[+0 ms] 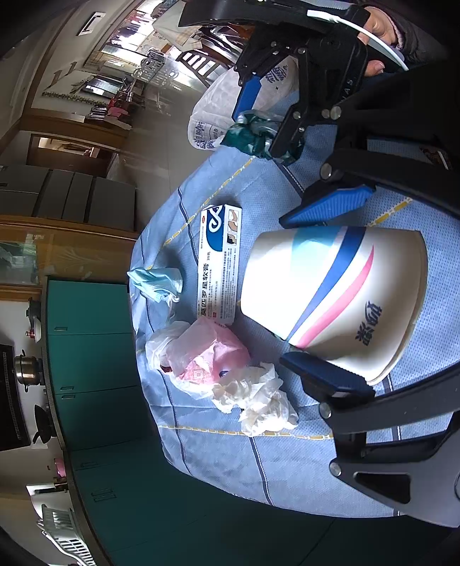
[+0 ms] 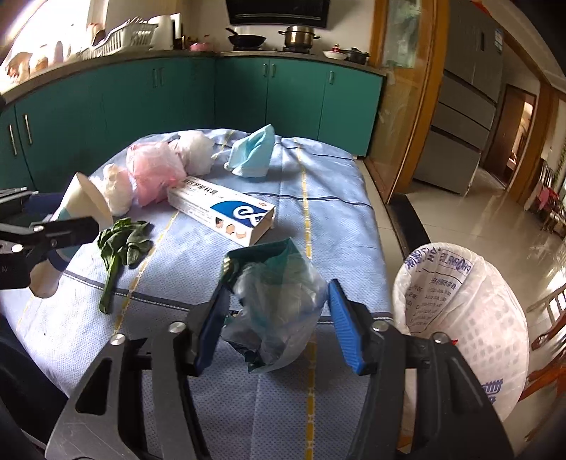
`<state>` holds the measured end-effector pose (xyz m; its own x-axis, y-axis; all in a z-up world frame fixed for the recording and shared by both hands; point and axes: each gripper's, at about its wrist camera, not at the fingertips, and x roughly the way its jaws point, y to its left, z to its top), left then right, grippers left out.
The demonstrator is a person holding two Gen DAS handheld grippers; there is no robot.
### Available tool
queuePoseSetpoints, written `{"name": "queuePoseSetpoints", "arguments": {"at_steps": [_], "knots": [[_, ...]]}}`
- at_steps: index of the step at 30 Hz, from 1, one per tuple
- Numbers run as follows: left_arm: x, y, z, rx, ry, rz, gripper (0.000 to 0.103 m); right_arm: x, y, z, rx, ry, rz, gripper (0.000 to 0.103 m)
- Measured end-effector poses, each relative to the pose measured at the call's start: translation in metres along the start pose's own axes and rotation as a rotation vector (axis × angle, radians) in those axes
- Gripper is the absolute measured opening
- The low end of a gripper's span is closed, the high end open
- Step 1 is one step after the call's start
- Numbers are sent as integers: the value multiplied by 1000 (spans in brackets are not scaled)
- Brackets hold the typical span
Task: Collect trash
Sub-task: 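Carry the paper cup in the left gripper while the right gripper carries the green bag toward the wastebasket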
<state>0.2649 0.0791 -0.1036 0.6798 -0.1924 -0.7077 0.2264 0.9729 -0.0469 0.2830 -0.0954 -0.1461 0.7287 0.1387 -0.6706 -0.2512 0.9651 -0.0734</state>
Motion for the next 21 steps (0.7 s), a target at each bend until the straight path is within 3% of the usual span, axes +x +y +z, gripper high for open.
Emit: {"name": "queuePoseSetpoints", "arguments": {"at_steps": [1, 4, 14, 21], "knots": [[0, 0, 0, 1, 0, 1, 72, 0, 3, 0, -11, -5, -1, 74], [1, 0, 0, 1, 1, 2, 72, -1, 10, -3, -42, -17, -13, 78], [0, -1, 0, 4, -1, 3, 72, 9, -10, -2, 52, 0, -12, 80], [1, 0, 0, -4, 1, 10, 72, 27, 9, 14, 24, -3, 1, 80]]}}
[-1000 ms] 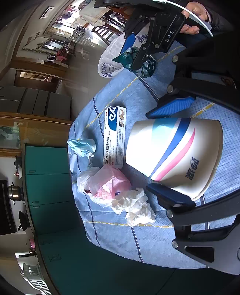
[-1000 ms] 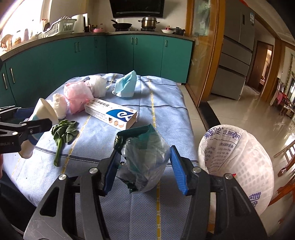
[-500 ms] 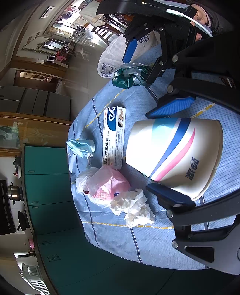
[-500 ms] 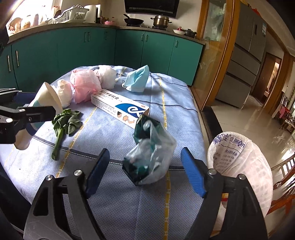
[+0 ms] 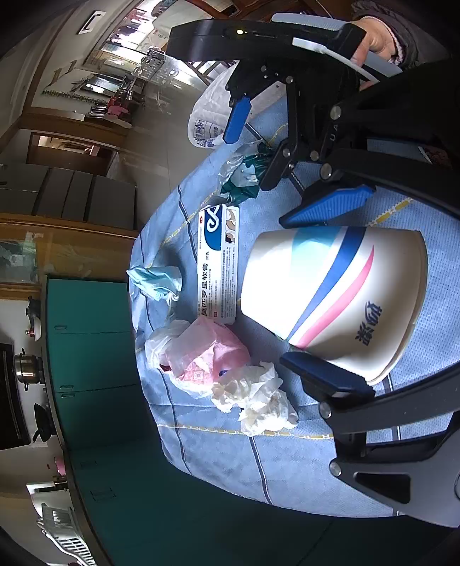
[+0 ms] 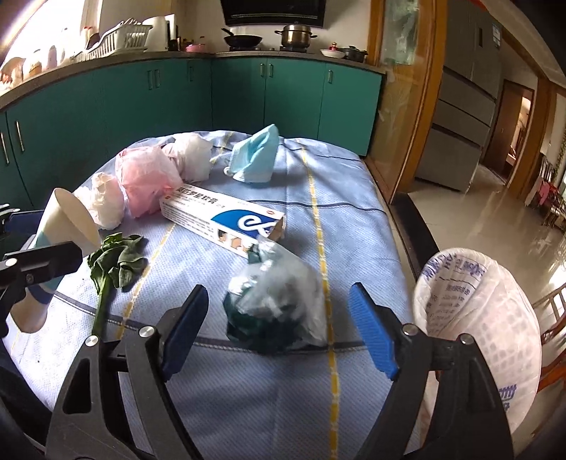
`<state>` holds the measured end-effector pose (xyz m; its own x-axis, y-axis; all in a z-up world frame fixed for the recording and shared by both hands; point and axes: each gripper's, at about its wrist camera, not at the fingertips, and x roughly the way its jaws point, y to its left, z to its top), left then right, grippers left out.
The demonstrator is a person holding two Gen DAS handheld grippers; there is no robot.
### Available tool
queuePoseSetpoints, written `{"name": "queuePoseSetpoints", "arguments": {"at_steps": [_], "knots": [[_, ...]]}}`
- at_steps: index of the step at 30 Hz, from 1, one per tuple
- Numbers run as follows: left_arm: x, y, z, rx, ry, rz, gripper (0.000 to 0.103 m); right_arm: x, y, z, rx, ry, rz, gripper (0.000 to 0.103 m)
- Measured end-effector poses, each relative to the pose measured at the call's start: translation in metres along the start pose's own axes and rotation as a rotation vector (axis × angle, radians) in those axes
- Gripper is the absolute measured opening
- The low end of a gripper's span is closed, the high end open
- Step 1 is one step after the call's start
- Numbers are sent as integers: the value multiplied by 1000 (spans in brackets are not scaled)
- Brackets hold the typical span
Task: Collect trash
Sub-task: 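Carry the paper cup in the left gripper while the right gripper carries the green bag toward the wastebasket, then open the left gripper over the wastebasket while the right gripper releases the green bag there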
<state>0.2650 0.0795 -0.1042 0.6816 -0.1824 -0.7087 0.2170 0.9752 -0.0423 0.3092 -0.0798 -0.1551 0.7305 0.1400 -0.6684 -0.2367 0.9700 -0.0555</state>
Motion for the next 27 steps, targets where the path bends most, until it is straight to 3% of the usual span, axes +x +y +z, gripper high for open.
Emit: {"name": "queuePoseSetpoints", "arguments": {"at_steps": [6, 8, 10, 15, 21, 27], "knots": [[0, 3, 1, -8, -6, 11, 72, 12, 15, -2, -38, 14, -1, 80], [-1, 3, 2, -10, -12, 17, 72, 11, 15, -4, -41, 8, -8, 74], [-1, 3, 2, -12, -18, 24, 72, 9, 12, -5, -40, 1, -15, 57], [-3, 1, 3, -12, -30, 30, 72, 6, 4, -5, -20, 3, 14, 51], [-5, -4, 9, -18, -56, 41, 72, -9, 7, -5, -42, -23, 17, 51], [-11, -33, 25, -24, -133, 16, 72, -40, -11, -9, -15, -89, 7, 51]]}}
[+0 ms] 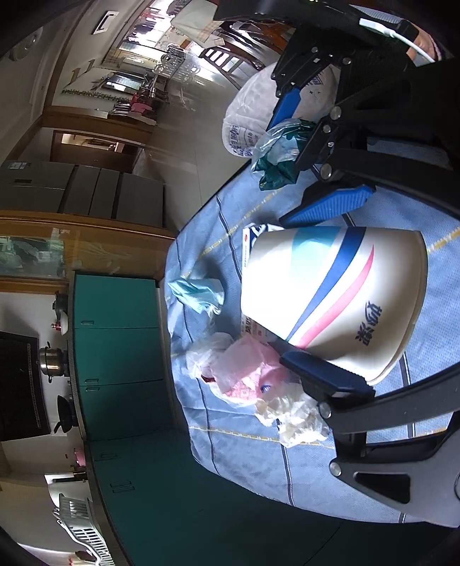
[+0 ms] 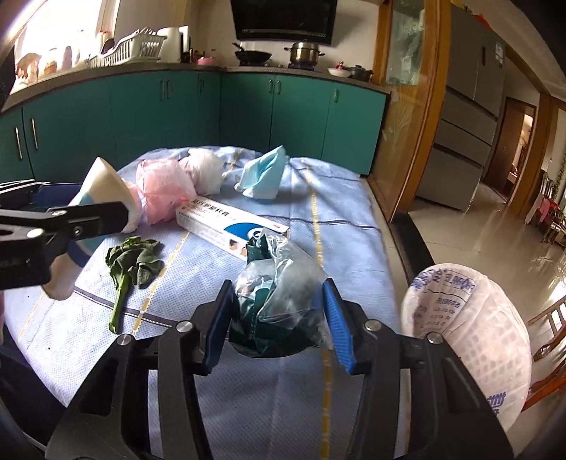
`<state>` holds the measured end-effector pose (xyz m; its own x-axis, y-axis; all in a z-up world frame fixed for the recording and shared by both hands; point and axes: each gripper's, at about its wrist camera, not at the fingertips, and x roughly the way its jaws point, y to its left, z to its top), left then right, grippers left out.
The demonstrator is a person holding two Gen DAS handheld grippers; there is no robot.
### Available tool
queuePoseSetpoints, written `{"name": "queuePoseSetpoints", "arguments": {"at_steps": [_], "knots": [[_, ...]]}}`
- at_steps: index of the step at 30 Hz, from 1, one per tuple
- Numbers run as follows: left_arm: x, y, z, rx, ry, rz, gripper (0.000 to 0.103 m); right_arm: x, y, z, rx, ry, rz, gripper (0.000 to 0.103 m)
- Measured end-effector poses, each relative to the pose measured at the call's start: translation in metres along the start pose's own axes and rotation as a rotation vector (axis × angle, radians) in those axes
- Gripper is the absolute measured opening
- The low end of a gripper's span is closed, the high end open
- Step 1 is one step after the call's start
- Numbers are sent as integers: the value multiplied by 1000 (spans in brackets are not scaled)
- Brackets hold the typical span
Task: Collect trash
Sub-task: 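Open the left gripper over the wastebasket while the right gripper releases the green bag there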
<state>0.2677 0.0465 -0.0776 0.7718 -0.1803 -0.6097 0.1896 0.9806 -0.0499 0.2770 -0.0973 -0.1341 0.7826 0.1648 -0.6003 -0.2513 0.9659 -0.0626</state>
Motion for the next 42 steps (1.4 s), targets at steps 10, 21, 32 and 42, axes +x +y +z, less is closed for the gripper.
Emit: {"name": "queuePoseSetpoints", "arguments": {"at_steps": [10, 21, 32, 42], "knots": [[10, -90, 14, 127, -106, -49, 72, -50, -105, -23, 155, -85, -138, 51], [46, -172, 18, 196, -107, -156, 72, -70, -199, -76, 350, -156, -307, 51], [123, -249, 15, 130, 44, -415, 72, -63, -240, -104, 503, -175, -319, 51], [128, -240, 18, 123, 34, -327, 89, -65, -240, -108, 516, -182, -319, 51]]}}
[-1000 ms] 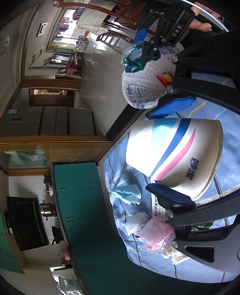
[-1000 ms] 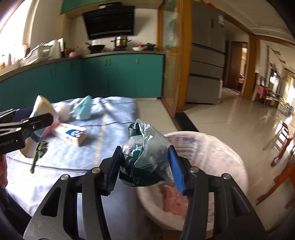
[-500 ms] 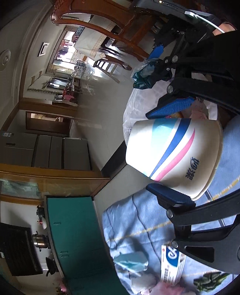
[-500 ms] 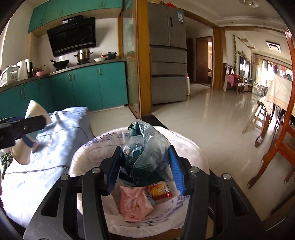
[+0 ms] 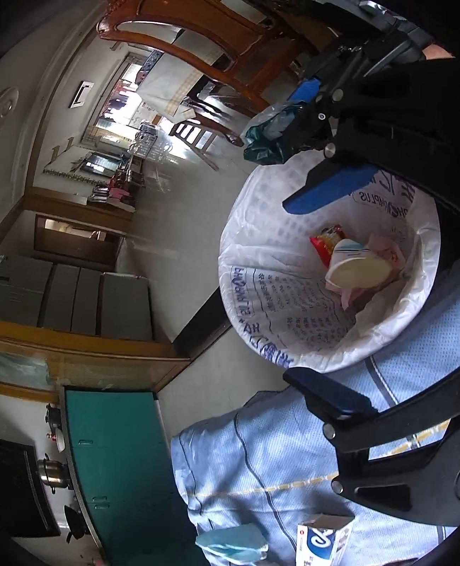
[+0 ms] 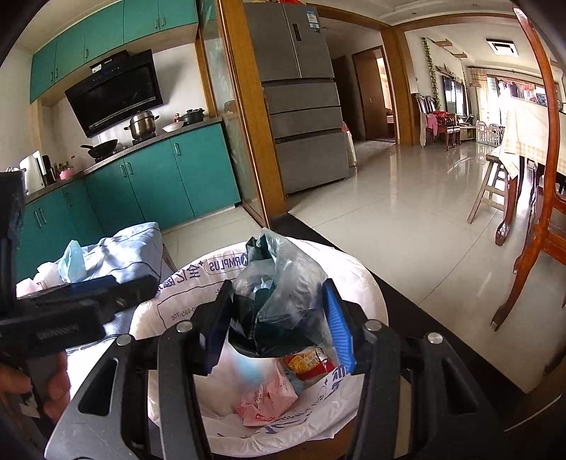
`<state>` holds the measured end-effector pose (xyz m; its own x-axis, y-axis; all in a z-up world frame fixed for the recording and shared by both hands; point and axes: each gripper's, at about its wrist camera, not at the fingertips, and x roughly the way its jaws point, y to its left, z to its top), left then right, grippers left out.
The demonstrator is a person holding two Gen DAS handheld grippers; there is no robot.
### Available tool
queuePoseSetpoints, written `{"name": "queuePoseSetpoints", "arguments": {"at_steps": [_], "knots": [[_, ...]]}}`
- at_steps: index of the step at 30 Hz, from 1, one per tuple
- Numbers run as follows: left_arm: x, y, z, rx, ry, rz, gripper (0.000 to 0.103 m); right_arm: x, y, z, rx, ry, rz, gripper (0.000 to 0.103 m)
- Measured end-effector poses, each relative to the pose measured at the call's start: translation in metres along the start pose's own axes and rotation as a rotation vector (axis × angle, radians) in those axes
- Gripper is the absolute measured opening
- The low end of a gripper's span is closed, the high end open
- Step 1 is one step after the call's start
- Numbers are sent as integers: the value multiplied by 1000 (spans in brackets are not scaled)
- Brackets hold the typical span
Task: Collect trash
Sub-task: 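Open the left gripper over the wastebasket while the right gripper releases the green bag there, then grasp the white-and-blue ointment box with the right gripper while the left gripper grasps the white tissue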
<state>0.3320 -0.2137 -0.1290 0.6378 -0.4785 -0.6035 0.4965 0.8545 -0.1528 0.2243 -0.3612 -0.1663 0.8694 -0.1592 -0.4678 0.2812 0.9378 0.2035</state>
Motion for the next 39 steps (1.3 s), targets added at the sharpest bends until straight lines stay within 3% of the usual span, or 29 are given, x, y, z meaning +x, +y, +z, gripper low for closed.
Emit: {"name": "queuePoseSetpoints", "arguments": {"at_steps": [5, 10, 16, 18, 22, 27, 30, 33, 35, 37, 39], "knots": [[-39, 32, 4, -18, -72, 171, 89, 2, 2, 0, -16, 4, -5, 53], [-81, 72, 8, -57, -113, 303, 89, 0, -1, 2, -9, -5, -22, 72], [-139, 139, 7, -80, -146, 525, 92, 1, 6, 1, -23, -4, -16, 75], [-151, 168, 9, -105, -129, 563, 92, 3, 14, 0, -41, 16, 10, 76], [-163, 236, 7, -194, -66, 546, 93, 10, 55, -4, -133, 92, 123, 76], [-150, 304, -20, -372, 78, 426, 93, 11, 134, -2, -296, 140, 312, 76], [-144, 318, -32, -358, 140, 480, 93, 18, 182, 0, -386, 172, 410, 76], [-146, 325, -43, -394, 167, 442, 92, 34, 233, -1, -498, 205, 490, 81], [-146, 327, -49, -417, 193, 421, 86, 46, 262, -5, -566, 243, 529, 81], [-144, 327, -55, -416, 237, 409, 73, 63, 289, -7, -616, 281, 550, 82], [-145, 324, -61, -408, 250, 418, 73, 79, 312, -9, -668, 313, 571, 84]]}}
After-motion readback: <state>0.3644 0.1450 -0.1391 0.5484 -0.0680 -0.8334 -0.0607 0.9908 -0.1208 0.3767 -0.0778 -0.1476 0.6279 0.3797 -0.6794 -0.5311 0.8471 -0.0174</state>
